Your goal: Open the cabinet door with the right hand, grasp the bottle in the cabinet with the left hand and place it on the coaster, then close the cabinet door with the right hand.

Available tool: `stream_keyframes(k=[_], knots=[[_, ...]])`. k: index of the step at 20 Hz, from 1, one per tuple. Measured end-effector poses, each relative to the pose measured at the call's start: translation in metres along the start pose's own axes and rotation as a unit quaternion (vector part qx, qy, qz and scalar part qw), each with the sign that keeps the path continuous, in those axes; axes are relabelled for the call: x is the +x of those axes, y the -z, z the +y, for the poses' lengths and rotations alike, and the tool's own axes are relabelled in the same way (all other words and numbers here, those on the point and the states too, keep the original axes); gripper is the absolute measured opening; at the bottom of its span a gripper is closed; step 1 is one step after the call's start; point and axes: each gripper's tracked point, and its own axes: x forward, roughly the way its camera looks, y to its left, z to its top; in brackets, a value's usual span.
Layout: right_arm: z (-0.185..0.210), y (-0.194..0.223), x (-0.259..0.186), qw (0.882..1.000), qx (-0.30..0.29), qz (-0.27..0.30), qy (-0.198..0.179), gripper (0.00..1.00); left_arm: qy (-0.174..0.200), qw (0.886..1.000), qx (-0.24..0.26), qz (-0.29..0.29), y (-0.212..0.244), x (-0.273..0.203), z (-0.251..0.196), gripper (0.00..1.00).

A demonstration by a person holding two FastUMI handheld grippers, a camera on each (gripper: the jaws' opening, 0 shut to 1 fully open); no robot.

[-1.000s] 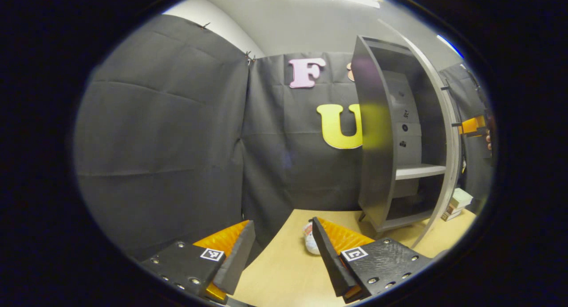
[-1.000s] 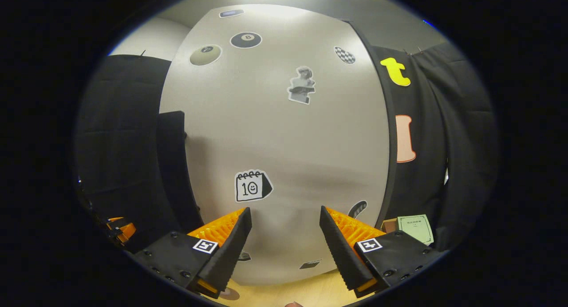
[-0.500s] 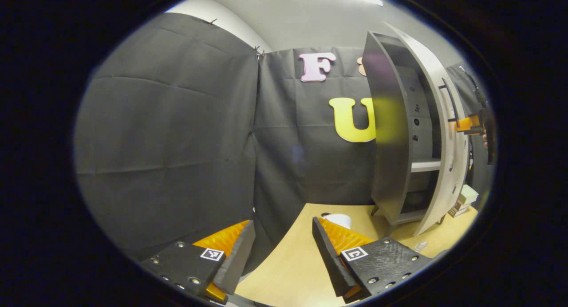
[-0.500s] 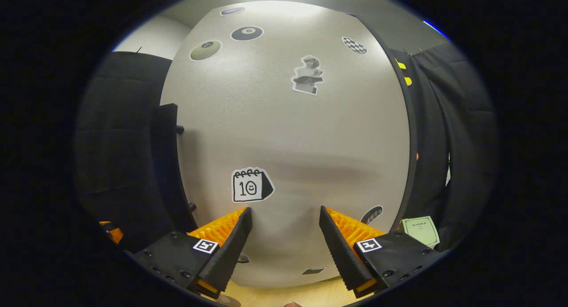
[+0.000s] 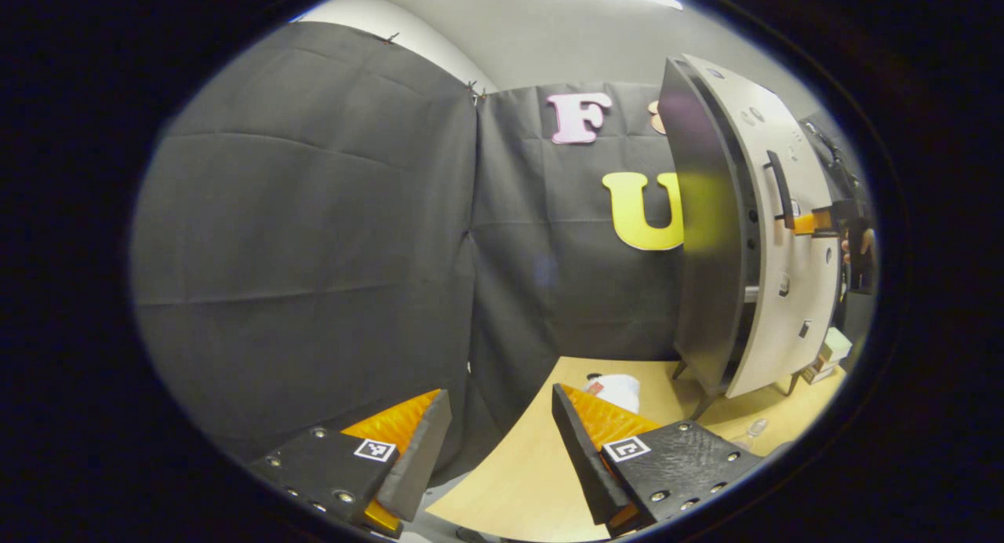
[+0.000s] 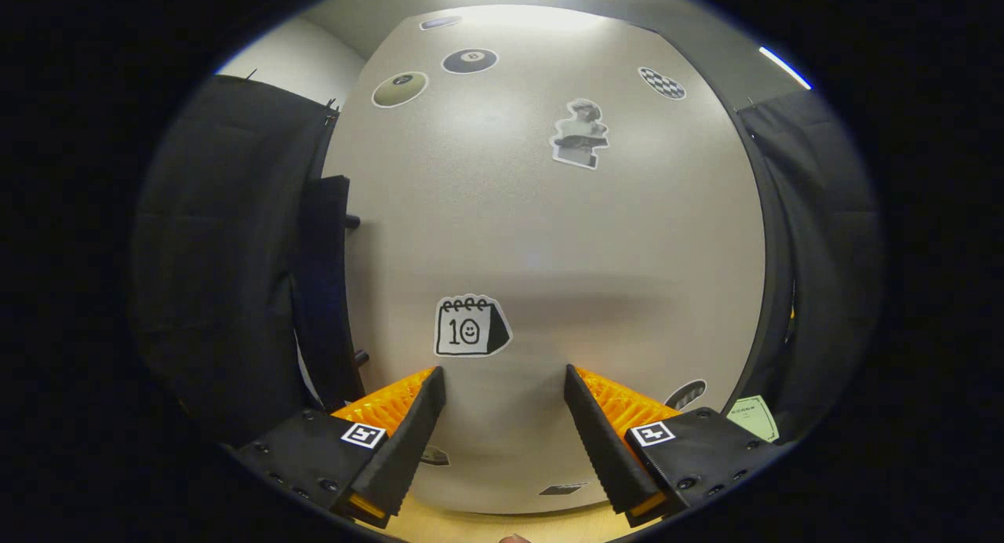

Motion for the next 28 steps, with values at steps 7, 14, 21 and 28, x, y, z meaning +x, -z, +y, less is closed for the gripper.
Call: stream_keyframes(k=[7,14,21,28], knots=[[-0.002,-0.002,-0.007,1.000,0.006,-0.002,0.021,0.98,0.014,1.000,0.004,-0.008,-0.010,-0.004,-0.025,0.80],[-0.021,-0.026,-0.047,0.999,0.024,-0.027,-0.006,0.97,0.050,0.998,0.010,-0.023,-0.033,-0.017,-0.085,0.79],[-0.069,-0.047,-0.134,0.998,0.006,-0.057,-0.013,0.96,0.111,0.993,0.016,-0.041,-0.063,-0.035,-0.175,0.79],[-0.144,-0.038,-0.205,0.998,0.006,-0.058,0.015,0.96,0.166,0.985,0.021,-0.048,-0.088,-0.053,-0.270,0.80]])
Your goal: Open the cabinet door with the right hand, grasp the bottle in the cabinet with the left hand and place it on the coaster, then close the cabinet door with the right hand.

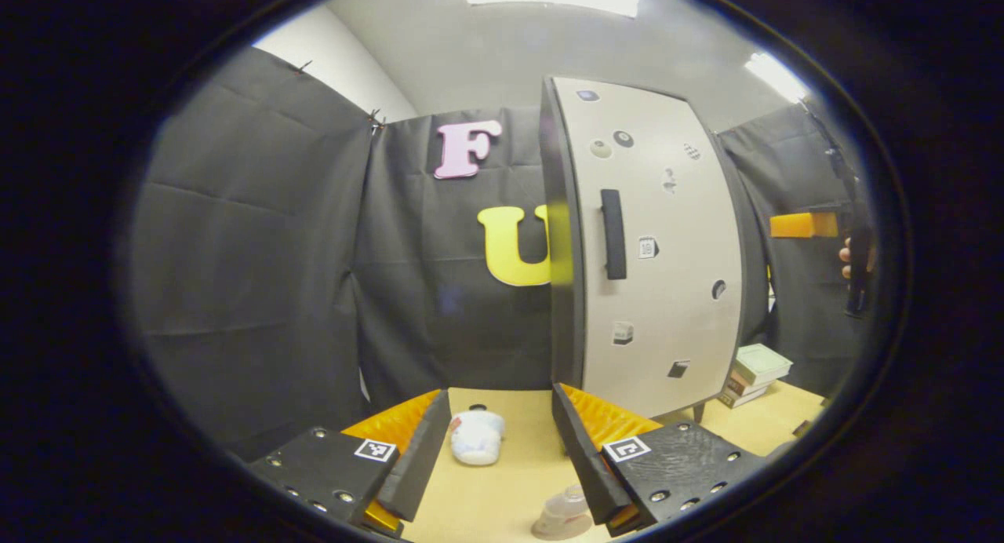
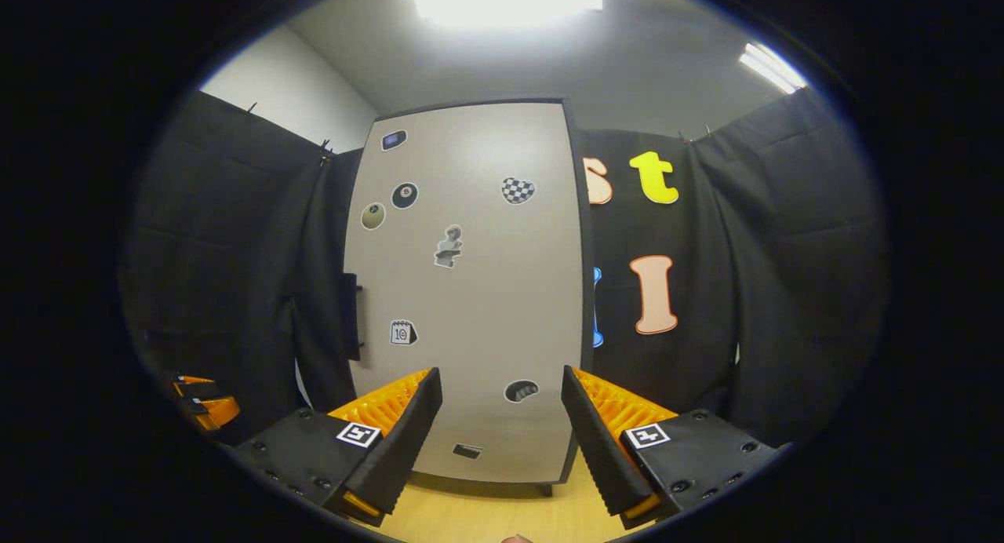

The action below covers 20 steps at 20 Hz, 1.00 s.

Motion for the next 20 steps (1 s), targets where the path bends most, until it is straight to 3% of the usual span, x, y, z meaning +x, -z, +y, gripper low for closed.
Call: stream_keyframes(k=[8,14,20], knots=[[-0.095,0.030,-0.060,0.999,-0.001,0.021,0.046,0.96,0.037,0.999,0.017,-0.017,-0.024,-0.006,-0.085,0.81],[-0.141,0.054,-0.093,0.998,-0.030,0.026,0.049,0.96,0.018,0.999,0.012,-0.024,-0.045,-0.041,-0.112,0.79],[-0.150,0.060,-0.118,0.998,-0.031,0.027,0.038,0.98,-0.010,0.999,0.029,-0.035,-0.065,-0.076,-0.103,0.79]])
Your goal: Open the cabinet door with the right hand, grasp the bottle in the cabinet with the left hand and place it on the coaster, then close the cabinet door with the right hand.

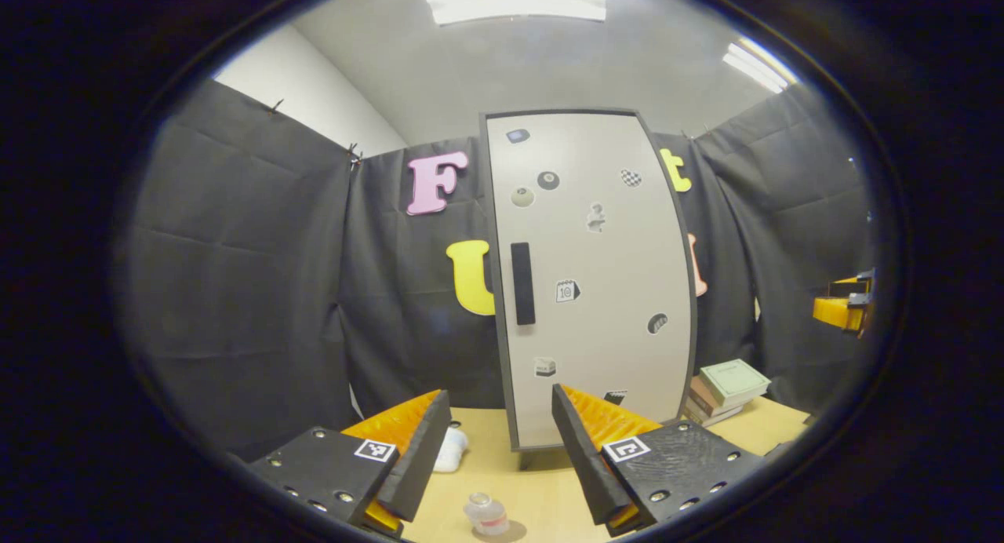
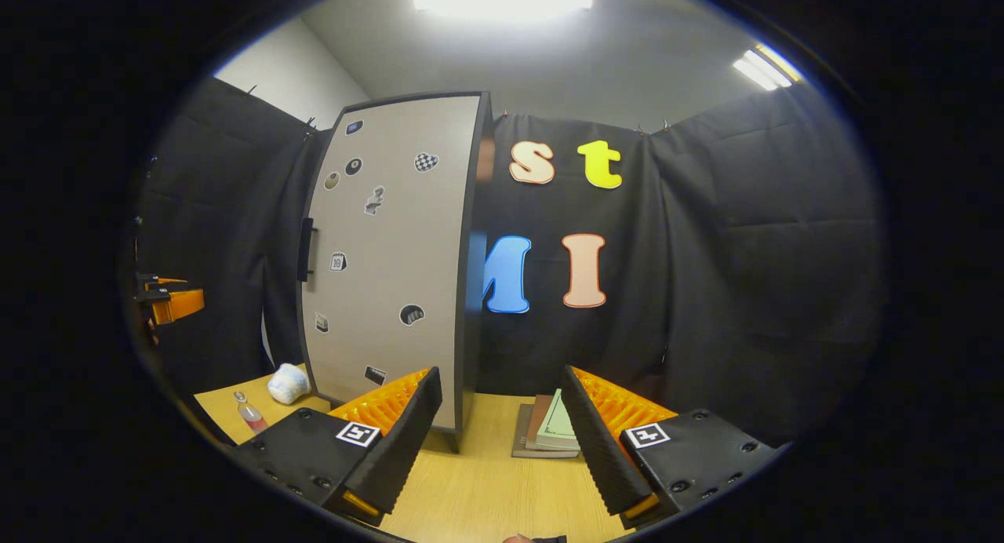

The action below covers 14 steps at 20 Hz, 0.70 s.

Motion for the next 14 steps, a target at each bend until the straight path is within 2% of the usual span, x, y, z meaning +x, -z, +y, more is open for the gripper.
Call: stream_keyframes(k=[14], knots=[[0.043,-0.025,-0.038,1.000,0.000,-0.023,0.012,0.96,-0.006,1.000,0.004,-0.010,-0.015,-0.038,0.072,0.80]])
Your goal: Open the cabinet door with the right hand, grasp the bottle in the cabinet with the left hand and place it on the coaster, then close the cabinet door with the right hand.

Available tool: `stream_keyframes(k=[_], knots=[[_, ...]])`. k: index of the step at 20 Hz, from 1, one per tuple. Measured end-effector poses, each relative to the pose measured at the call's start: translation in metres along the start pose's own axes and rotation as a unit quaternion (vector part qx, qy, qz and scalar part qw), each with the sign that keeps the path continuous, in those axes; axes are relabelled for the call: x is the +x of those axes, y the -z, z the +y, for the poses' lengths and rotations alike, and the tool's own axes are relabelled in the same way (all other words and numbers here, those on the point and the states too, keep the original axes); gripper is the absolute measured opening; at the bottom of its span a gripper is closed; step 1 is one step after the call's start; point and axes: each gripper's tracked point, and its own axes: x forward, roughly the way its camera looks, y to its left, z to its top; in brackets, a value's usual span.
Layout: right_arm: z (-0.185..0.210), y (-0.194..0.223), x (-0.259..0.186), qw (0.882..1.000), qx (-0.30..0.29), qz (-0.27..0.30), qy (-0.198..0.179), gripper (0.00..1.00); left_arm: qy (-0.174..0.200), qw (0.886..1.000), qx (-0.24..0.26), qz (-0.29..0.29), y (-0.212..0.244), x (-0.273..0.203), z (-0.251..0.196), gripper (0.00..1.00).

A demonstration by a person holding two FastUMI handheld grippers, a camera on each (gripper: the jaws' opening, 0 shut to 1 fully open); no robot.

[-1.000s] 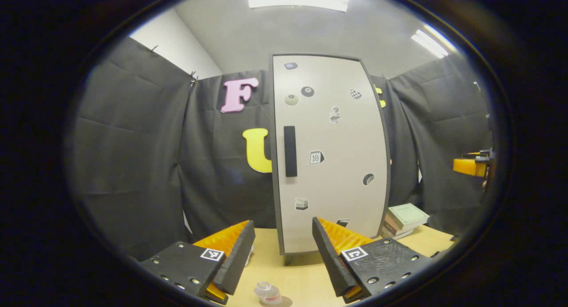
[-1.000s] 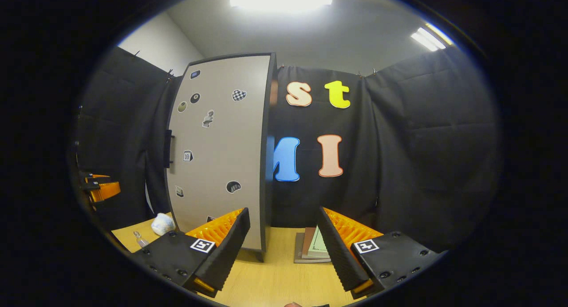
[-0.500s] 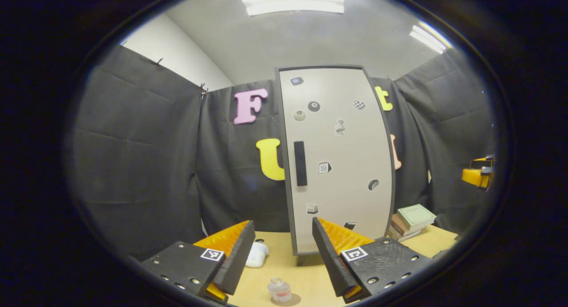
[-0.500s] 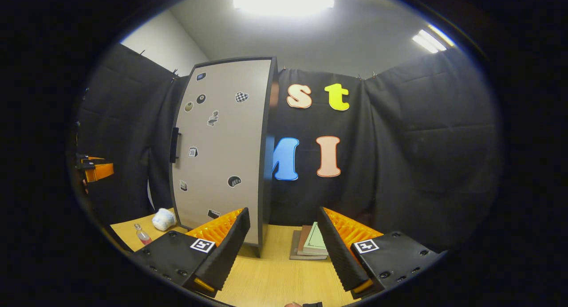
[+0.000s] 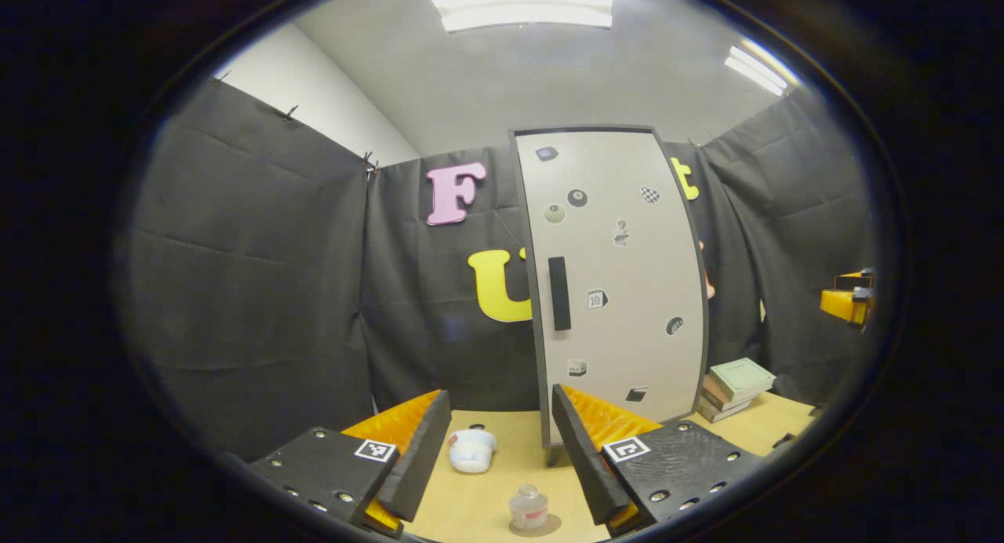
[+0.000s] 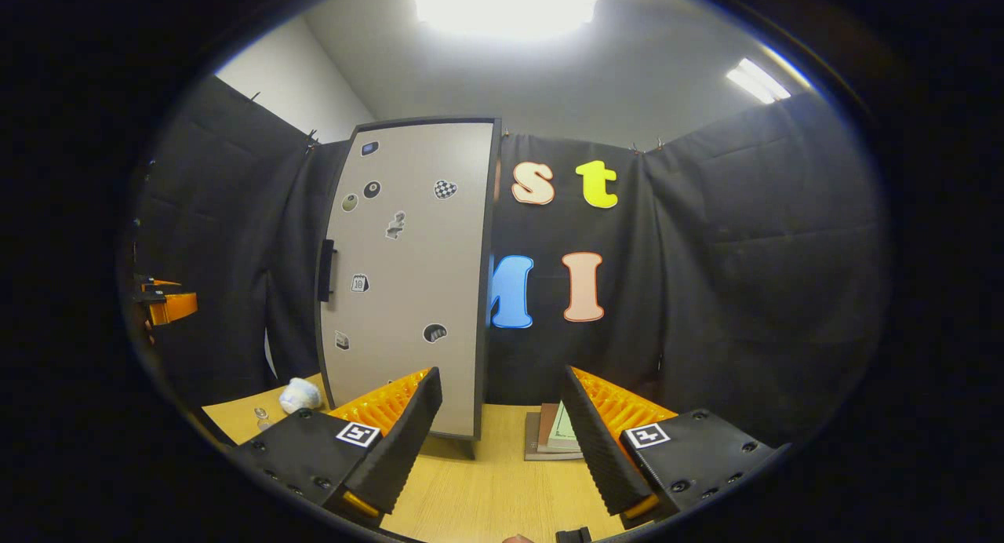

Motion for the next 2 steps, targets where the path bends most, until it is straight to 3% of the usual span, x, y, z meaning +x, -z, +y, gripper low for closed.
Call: stream_keyframes(k=[2], knots=[[0.0035,-0.0029,-0.0017,1.000,0.001,-0.001,0.000,0.97,0.001,1.000,-0.001,-0.001,0.0009,-0.0010,0.0038,0.80]])
